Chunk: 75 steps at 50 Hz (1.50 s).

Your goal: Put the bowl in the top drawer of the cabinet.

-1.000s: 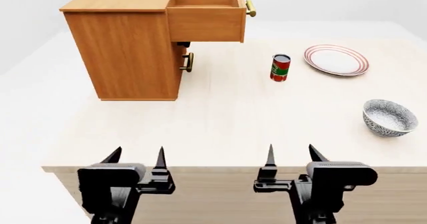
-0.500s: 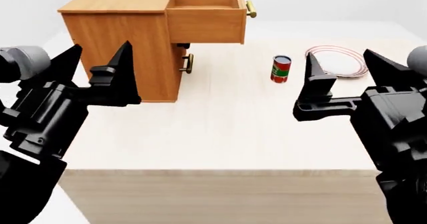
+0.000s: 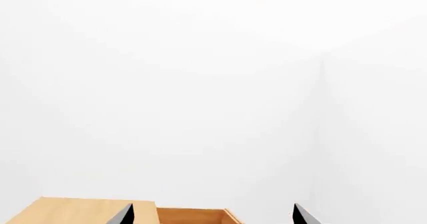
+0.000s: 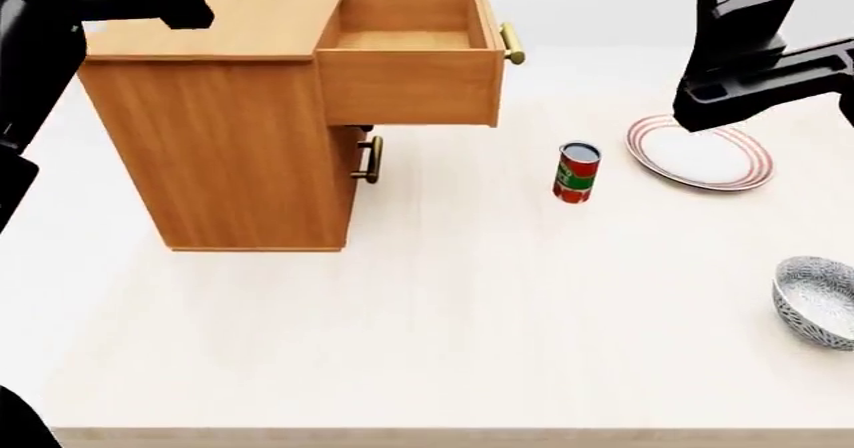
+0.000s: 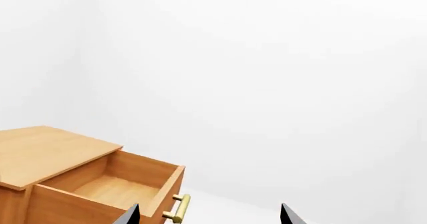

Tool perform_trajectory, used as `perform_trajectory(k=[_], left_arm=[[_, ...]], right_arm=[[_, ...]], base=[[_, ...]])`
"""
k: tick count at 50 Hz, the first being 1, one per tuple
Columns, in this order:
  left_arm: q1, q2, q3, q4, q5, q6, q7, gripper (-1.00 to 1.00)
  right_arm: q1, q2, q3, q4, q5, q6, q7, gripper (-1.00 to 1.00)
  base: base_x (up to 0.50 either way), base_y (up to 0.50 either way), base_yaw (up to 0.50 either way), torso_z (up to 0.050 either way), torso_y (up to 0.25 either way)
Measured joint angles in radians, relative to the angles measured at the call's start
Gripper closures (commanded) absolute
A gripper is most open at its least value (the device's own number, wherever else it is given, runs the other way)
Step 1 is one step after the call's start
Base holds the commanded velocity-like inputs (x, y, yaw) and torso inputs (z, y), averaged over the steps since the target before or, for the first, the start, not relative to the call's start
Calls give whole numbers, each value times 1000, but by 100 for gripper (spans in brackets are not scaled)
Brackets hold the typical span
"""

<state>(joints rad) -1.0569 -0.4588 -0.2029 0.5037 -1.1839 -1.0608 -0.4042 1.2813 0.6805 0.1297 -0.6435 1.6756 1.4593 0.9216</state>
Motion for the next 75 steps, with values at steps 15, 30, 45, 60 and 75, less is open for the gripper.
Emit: perform_trajectory(k=[15, 30, 45, 60, 75], left_arm=[[-114, -24, 4, -33, -53, -31, -24, -100], [-137, -28, 26, -52, -19, -2, 6, -100], [-145, -27, 24, -62, -29, 9, 4, -100], [-175, -23, 6, -79, -83, -2, -31, -100], [-185, -19, -2, -96, -110, 0, -45, -100]], right_arm=[[124, 18, -86, 45, -119, 9, -122, -100], [160, 32, -135, 60, -179, -16, -185, -100], [202, 55, -174, 94, -166, -20, -197, -100], [468, 228, -399, 331, 86, 66, -155, -100], [904, 471, -1066, 408, -7, 100, -570, -100]], base=[[389, 0, 0, 0, 0], [394, -127, 0, 0, 1], [148, -29, 0, 0, 1], [0, 0, 0, 0, 0], [0, 0, 0, 0, 0]])
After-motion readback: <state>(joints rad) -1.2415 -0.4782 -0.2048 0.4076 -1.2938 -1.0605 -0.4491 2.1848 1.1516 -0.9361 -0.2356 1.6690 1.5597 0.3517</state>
